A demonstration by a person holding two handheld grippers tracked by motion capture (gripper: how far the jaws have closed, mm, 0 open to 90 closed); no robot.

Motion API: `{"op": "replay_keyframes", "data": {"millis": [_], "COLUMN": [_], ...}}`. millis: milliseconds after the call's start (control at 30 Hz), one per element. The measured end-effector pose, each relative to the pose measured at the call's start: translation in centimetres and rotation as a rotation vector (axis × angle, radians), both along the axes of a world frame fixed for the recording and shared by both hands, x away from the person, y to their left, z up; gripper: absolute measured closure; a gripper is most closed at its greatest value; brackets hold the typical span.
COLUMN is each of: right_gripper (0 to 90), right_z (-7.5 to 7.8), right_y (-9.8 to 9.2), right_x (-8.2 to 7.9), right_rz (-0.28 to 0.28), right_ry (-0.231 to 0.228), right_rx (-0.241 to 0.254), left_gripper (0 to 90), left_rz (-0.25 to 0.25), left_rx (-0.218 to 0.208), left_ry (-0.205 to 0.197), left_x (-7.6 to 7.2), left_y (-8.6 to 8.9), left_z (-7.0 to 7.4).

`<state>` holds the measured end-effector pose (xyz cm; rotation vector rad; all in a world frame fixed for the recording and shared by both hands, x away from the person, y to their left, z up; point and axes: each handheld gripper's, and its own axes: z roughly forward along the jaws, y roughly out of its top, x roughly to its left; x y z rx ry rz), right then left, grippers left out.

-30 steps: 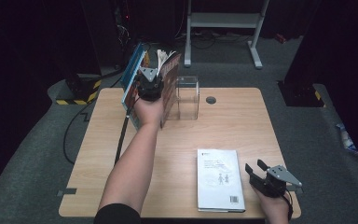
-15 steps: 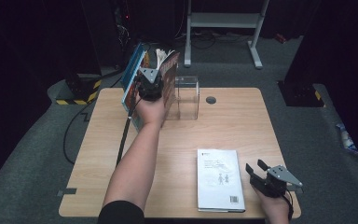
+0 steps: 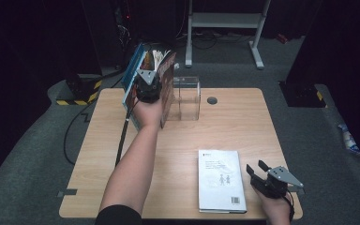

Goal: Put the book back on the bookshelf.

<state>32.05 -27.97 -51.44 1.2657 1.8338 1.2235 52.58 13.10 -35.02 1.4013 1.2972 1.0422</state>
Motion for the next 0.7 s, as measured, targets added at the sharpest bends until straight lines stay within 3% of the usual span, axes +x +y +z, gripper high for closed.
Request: {"op": "replay_keyframes", "data": {"millis": [700], "right_gripper": [44.1], "right_z": [0.0], "right_y": [0.31], "right_x": [0.06], "right_rz": [0.008], "right_ry": [0.003], "right_rx": [-0.001], "left_gripper": [64.2], "left_rz": [0.0], "left_rx": [-0.006], "left_ry": [0.034], "left_x": [-0.41], "left_y": [0.53], "left_z": [-0.48]}}
